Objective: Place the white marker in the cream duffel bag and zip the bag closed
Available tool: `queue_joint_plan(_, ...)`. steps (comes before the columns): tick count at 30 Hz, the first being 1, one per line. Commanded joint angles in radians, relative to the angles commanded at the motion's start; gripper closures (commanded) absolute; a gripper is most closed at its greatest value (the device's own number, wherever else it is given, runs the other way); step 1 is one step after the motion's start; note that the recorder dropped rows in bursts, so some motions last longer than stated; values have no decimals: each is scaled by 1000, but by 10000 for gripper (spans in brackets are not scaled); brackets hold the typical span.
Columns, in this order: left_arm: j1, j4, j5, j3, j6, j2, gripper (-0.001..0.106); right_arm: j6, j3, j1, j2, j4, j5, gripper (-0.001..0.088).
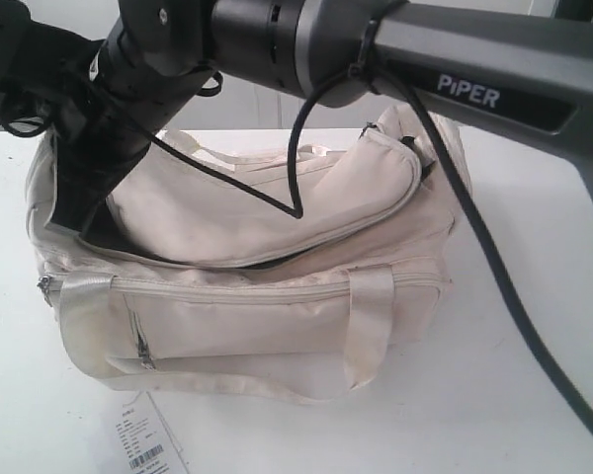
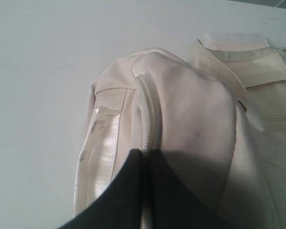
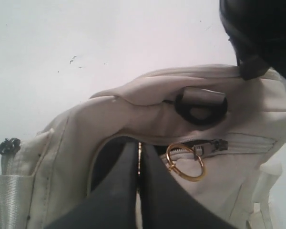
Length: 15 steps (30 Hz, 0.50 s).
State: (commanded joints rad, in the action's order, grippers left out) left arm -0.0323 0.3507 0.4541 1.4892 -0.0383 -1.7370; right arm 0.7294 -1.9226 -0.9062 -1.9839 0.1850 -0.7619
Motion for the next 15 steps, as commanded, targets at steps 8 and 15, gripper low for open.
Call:
queue_joint_plan(8,20,7,-24,0,31,0,1050,7,5,0,0,6,-29,868)
queue_joint_plan(15,56,7,-16,0,38,0,1050,53,5,0,0,90,-29,868)
